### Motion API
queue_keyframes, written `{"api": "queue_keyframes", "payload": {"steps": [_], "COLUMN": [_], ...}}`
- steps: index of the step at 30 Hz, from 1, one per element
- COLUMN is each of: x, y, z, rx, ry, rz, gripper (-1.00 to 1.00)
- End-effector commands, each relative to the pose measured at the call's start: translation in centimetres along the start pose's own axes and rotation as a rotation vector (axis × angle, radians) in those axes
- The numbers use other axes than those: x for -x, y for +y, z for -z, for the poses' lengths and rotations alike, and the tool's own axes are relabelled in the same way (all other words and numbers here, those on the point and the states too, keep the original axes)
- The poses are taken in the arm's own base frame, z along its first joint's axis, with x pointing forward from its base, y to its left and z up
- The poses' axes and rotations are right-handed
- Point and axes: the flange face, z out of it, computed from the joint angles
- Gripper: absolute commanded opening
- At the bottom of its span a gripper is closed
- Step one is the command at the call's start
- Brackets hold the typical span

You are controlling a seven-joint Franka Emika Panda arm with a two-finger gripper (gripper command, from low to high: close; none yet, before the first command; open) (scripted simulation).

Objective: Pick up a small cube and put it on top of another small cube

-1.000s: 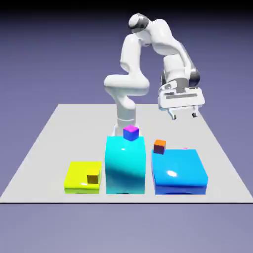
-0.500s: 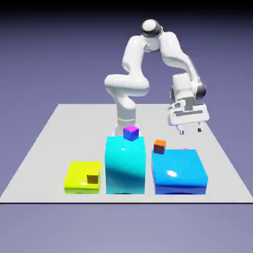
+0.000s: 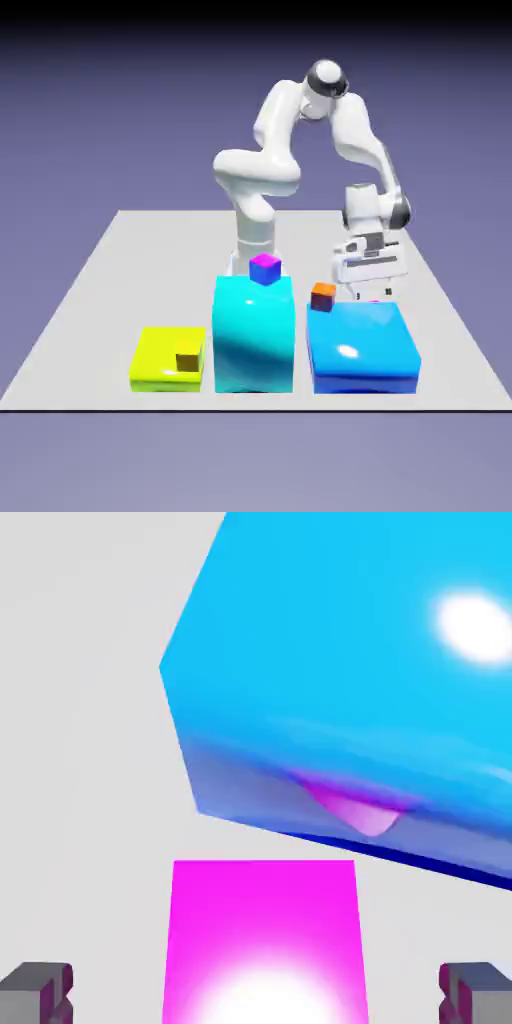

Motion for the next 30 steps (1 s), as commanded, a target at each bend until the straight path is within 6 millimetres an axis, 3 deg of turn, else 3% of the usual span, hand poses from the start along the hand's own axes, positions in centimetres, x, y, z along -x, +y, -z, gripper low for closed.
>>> {"api": "queue_keyframes", "payload": {"steps": [1, 3, 4, 5, 13, 21, 30], "x": [0.1, 0.1, 0.1, 0.1, -0.7, -4.9, -9.1], "y": [0.2, 0.6, 0.6, 0.6, -0.3, -3.1, -4.1], "z": [-1.0, -2.7, -2.7, -2.7, 4.2, 7.4, 10.9], "rx": [0.001, 0.004, 0.004, 0.004, 0.003, 0.017, 0.063], "ry": [-0.001, -0.004, -0.004, -0.004, -0.003, 0.03, 0.075], "rz": [0.0, 0.001, 0.001, 0.001, -0.003, -0.106, -0.246], "gripper": [0.0, 0.0, -1.0, -1.0, -1.0, -1.0, -1.0]}}
